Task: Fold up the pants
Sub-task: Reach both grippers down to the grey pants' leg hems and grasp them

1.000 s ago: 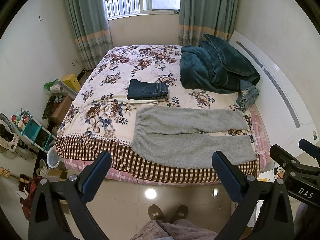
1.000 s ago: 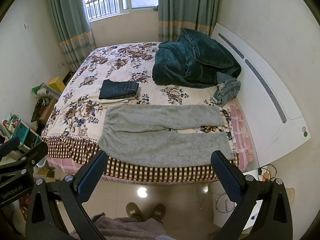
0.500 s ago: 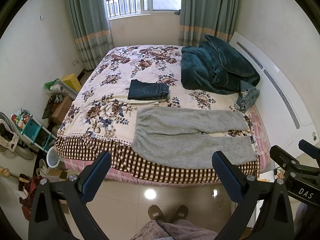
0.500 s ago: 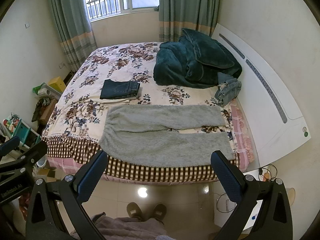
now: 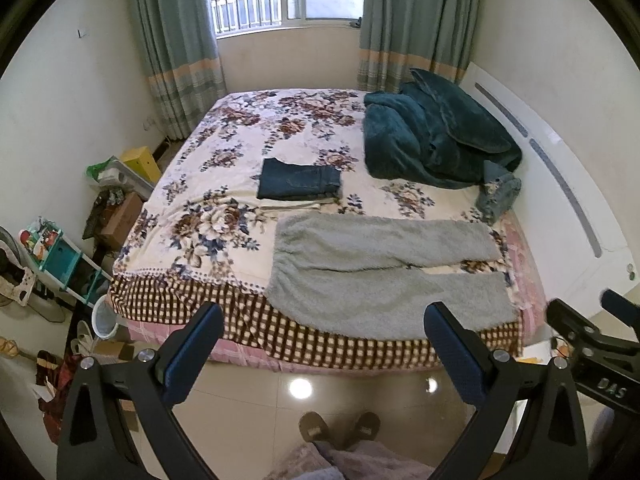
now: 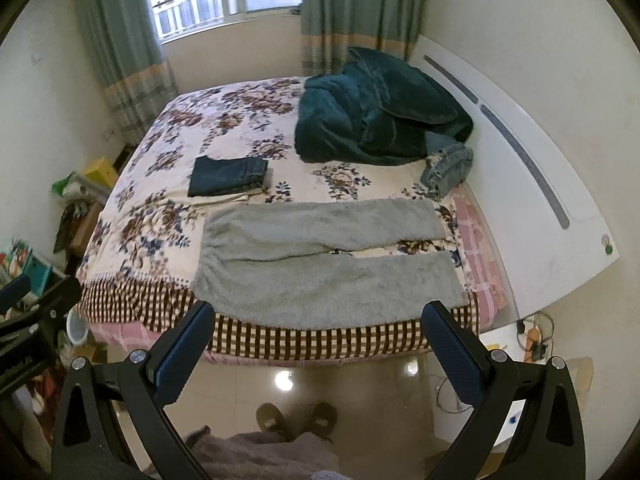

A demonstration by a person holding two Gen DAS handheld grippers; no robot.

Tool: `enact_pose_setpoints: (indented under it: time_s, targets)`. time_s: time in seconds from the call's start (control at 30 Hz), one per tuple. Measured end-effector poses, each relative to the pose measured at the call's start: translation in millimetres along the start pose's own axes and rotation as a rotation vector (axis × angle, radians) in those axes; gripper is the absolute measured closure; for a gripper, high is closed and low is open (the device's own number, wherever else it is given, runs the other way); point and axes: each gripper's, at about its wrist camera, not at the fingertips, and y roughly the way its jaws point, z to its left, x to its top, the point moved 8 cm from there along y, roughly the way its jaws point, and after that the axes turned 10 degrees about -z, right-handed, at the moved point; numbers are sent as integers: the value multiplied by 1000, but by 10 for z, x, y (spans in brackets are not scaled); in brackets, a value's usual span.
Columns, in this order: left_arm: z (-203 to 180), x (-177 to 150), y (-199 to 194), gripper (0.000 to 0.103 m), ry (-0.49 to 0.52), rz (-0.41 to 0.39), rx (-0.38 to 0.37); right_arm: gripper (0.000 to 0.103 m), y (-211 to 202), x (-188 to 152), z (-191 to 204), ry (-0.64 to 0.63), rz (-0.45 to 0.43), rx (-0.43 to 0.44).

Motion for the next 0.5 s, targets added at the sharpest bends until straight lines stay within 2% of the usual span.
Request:
enact_pose_setpoints:
  time_s: [0.23, 0.4, 0.5]
  targets:
    - [234, 121, 684, 0, 4, 15, 51, 0, 782, -8, -358, 152, 19, -96]
    - [312, 200, 1426, 0, -26, 95, 106, 0, 1622, 64, -784, 246, 74, -158]
    - [307, 231, 1912, 0, -30, 157, 145, 0, 2270, 139, -1050, 298, 114, -178]
